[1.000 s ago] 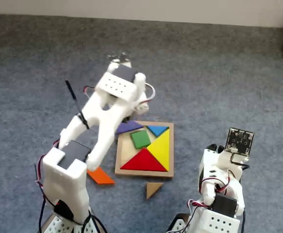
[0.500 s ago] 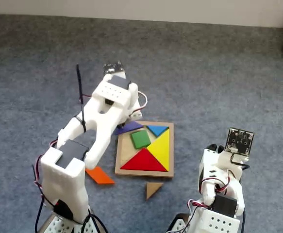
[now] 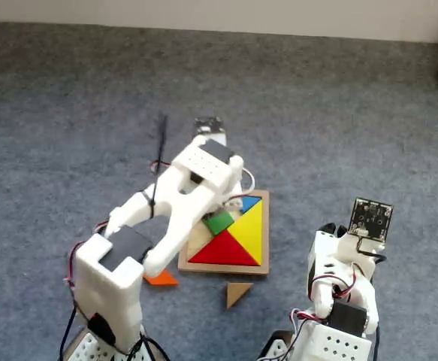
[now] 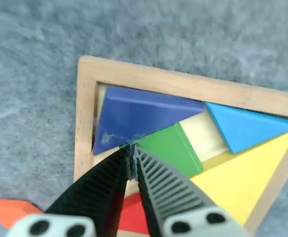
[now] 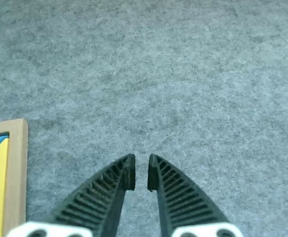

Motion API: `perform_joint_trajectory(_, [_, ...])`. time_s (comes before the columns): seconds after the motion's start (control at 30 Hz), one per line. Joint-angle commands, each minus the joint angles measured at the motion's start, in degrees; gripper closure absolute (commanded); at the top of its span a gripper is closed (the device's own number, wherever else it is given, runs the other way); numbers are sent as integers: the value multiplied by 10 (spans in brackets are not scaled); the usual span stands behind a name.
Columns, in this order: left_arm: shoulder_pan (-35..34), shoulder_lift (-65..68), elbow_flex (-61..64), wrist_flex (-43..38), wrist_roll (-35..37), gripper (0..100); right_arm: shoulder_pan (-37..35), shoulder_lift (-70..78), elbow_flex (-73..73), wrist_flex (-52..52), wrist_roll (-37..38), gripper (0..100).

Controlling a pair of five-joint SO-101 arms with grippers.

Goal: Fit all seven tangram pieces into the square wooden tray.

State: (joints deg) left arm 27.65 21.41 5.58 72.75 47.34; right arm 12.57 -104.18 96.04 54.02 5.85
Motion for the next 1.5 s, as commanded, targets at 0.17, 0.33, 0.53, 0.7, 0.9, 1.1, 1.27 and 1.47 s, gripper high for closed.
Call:
perform_joint_trajectory(0.17, [10, -8, -22, 20, 8, 995, 3, -4, 59, -3, -3, 944])
perform_joint_trajectory(0.33, [10, -8, -90, 98, 9, 995, 3, -4, 59, -3, -3, 944])
perform_joint_trajectory(0.53, [11, -2, -114, 122, 6, 995, 3, -4, 59, -3, -3, 944])
perform_joint_trajectory(0.7, [15, -1, -90, 116, 6, 995, 3, -4, 59, -3, -3, 944])
perform_joint_trajectory(0.9, [44, -1, -24, 7, 8, 995, 3, -4, 59, -3, -3, 944])
perform_joint_trajectory(1.1, [43, -1, -5, -79, 6, 995, 3, -4, 59, -3, -3, 944])
perform_joint_trajectory(1.27, [43, -7, -7, -133, 6, 995, 3, -4, 59, -3, -3, 944])
perform_joint_trajectory(1.47, [33, -53, -55, -74, 5, 995, 3, -4, 59, -3, -3, 944])
